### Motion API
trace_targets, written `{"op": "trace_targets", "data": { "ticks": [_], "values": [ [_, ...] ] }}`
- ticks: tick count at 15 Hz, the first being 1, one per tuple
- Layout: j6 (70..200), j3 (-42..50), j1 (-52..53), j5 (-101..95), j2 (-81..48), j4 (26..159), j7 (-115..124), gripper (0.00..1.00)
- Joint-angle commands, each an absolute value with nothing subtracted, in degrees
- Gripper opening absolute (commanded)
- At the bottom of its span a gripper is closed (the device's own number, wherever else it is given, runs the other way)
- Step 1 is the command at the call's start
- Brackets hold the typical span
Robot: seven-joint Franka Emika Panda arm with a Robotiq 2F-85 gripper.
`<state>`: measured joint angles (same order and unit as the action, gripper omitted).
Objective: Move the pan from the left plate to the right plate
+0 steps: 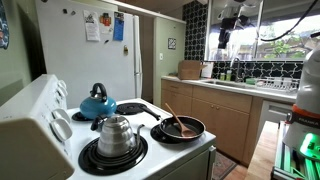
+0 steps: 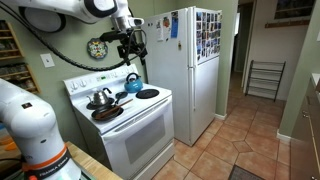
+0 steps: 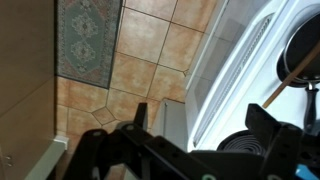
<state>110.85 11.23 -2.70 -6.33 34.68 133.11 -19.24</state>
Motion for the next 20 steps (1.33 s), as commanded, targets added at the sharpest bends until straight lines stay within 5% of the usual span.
{"op": "trace_targets", "data": {
  "ticks": [1,9,20],
  "values": [
    [112.25,7.86,2.60,-2.56,28.34,130.30,-20.84,1.00],
    [107.95,-2.27,7.89,-1.35,15.54,120.67,-17.97,1.00],
    [108.10,-3.30,8.17,-1.10,14.85,119.91,-19.32,1.00]
  ]
}}
